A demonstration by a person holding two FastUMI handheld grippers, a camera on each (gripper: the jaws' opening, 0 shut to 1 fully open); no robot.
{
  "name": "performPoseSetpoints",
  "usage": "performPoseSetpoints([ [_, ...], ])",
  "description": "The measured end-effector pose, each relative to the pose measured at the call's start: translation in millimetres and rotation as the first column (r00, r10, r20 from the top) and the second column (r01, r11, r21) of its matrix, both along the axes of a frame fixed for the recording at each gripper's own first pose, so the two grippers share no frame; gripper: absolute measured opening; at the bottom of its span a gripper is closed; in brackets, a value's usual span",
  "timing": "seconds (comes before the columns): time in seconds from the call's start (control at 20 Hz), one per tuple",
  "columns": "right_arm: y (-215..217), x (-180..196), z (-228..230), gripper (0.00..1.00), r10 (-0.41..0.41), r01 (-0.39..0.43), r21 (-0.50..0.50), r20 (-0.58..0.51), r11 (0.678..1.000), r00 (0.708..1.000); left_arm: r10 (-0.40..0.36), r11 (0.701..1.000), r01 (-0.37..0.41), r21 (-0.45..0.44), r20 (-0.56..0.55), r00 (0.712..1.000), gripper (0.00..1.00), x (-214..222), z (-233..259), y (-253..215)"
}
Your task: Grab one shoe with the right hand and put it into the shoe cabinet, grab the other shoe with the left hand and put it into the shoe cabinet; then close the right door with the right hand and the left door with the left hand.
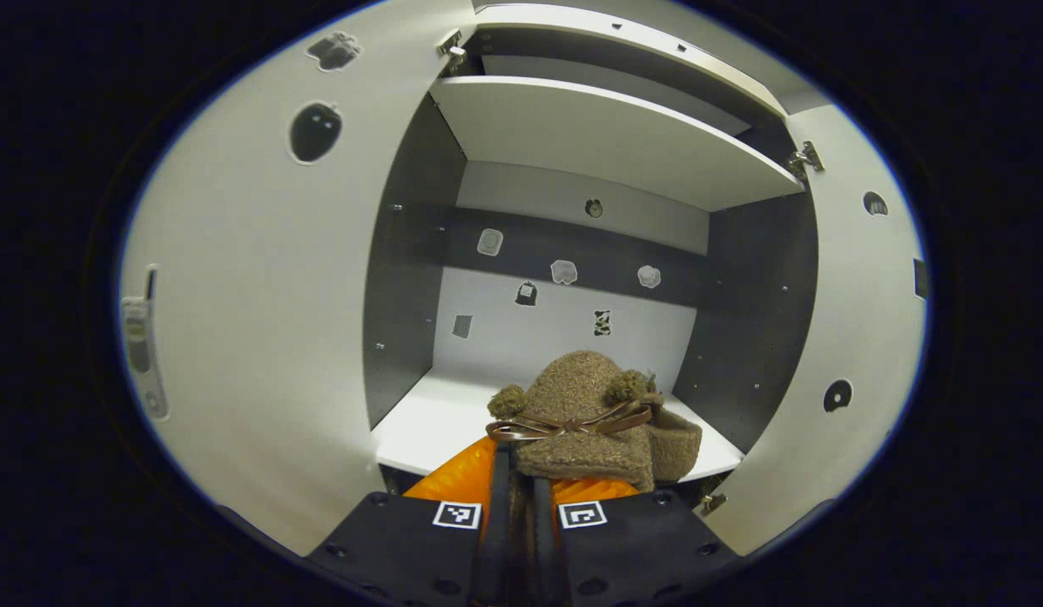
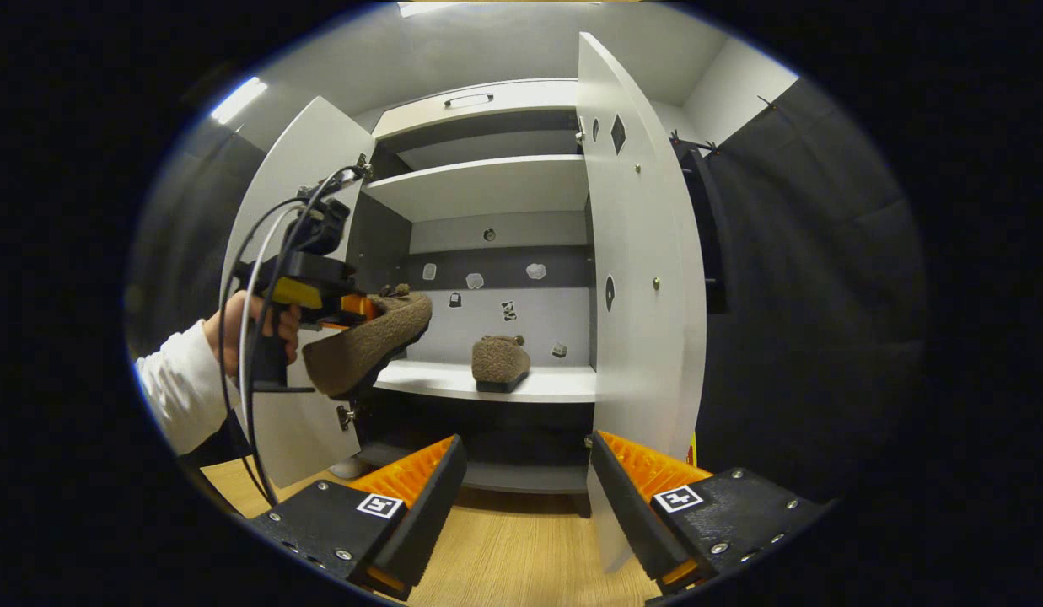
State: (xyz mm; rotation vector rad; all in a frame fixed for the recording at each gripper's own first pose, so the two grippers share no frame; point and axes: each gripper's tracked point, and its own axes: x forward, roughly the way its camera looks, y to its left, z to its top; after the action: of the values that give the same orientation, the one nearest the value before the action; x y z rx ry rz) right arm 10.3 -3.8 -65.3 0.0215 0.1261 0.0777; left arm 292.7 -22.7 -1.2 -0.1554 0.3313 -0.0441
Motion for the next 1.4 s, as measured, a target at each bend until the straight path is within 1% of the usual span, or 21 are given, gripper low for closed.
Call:
performPoseSetpoints([
  [0.15,-8,4,-10,0.93,-0.018,0.018,-0.028,-0.021,0.999,1.0,0.003,1.0,-0.003,0.015,-0.037,0.999,0.2,65,-18,0],
  [0.25,-12,6,-12,0.93,-0.029,0.028,-0.028,-0.03,0.999,0.999,0.007,0.999,-0.005,0.036,-0.06,0.998,0.2,93,-33,-2],
  [0.45,-16,9,-12,0.93,-0.04,0.039,-0.013,-0.033,0.999,0.999,0.017,0.996,-0.005,0.089,-0.137,0.99,0.19,126,-70,-6],
  [0.5,-16,9,-12,0.92,-0.043,0.043,-0.013,-0.032,0.999,0.999,0.012,0.996,0.002,0.094,-0.146,0.989,0.22,133,-78,-8],
  [0.6,-19,8,-10,0.92,-0.051,0.051,-0.01,-0.024,0.999,0.998,-0.002,0.996,0.017,0.092,-0.162,0.987,0.19,139,-89,-13],
  [0.65,-20,9,-10,0.92,-0.052,0.051,-0.01,-0.024,0.999,0.998,0.004,0.995,0.014,0.099,-0.176,0.984,0.27,140,-96,-13],
  [0.7,-21,9,-12,0.93,-0.054,0.054,-0.015,-0.027,0.998,0.998,0.016,0.994,0.004,0.106,-0.186,0.982,0.31,141,-100,-9],
  [0.75,-23,9,-13,0.93,-0.056,0.055,-0.018,-0.031,0.998,0.998,0.031,0.994,-0.01,0.108,-0.194,0.981,0.34,142,-104,-7],
  [0.8,-23,10,-13,0.93,-0.054,0.054,-0.016,-0.031,0.998,0.998,0.043,0.994,-0.02,0.111,-0.21,0.977,0.35,141,-109,-3],
  [0.85,-23,10,-12,0.92,-0.053,0.052,-0.012,-0.03,0.999,0.998,0.048,0.994,-0.026,0.104,-0.207,0.977,0.46,141,-109,1],
  [0.9,-22,10,-12,0.92,-0.053,0.052,-0.012,-0.028,0.999,0.998,0.049,0.995,-0.03,0.094,-0.203,0.978,0.45,143,-109,3],
  [0.95,-23,10,-13,0.92,-0.052,0.051,-0.014,-0.029,0.999,0.998,0.05,0.996,-0.032,0.089,-0.208,0.977,0.53,141,-110,5],
  [1.0,-22,9,-13,0.92,-0.049,0.049,-0.017,-0.029,0.999,0.998,0.053,0.995,-0.034,0.09,-0.209,0.977,0.57,139,-110,8],
  [1.05,-21,10,-13,0.92,-0.043,0.042,-0.018,-0.029,0.999,0.999,0.054,0.995,-0.035,0.091,-0.21,0.976,0.65,139,-109,9],
  [1.1,-19,11,-14,0.92,-0.04,0.039,-0.016,-0.032,0.999,0.999,0.052,0.995,-0.033,0.093,-0.212,0.976,0.71,139,-109,10],
  [1.15,-20,11,-13,0.92,-0.036,0.036,-0.011,-0.031,0.999,0.999,0.056,0.994,-0.035,0.099,-0.214,0.975,0.8,137,-108,12],
  [1.2,-19,11,-12,0.92,-0.034,0.034,-0.005,-0.029,0.999,0.999,0.055,0.995,-0.036,0.095,-0.213,0.976,0.85,135,-106,12],
  [1.25,-18,11,-11,0.92,-0.032,0.032,-0.001,-0.027,0.999,0.999,0.052,0.995,-0.033,0.09,-0.213,0.976,0.94,133,-104,11],
  [1.3,-18,10,-10,0.92,-0.03,0.03,-0.001,-0.025,1.0,0.999,0.053,0.995,-0.035,0.094,-0.204,0.978,0.95,131,-100,13],
  [1.35,-17,10,-9,0.92,-0.029,0.029,-0.004,-0.025,1.0,0.999,0.048,0.995,-0.029,0.097,-0.197,0.979,0.99,128,-96,12],
  [1.4,-16,9,-8,0.92,-0.026,0.026,-0.006,-0.023,1.0,0.999,0.04,0.995,-0.021,0.102,-0.18,0.983,0.97,124,-90,11],
])
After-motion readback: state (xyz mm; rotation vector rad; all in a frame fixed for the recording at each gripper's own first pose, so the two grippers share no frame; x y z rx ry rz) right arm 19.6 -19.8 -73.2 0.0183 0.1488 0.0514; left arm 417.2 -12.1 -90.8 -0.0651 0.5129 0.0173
